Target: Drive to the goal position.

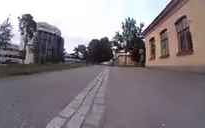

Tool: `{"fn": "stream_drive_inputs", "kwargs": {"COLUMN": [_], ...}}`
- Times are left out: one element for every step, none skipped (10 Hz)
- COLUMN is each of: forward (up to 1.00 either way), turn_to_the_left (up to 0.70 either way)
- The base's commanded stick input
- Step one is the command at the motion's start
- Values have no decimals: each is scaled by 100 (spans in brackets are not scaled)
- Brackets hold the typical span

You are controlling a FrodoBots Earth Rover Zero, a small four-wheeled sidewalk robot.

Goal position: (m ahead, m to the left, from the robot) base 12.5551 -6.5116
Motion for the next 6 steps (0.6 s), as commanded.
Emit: {"fn": "stream_drive_inputs", "kwargs": {"forward": [45, 45, 45, 45, 45, 45], "turn_to_the_left": [0, 0, 0, 0, 0, 0]}}
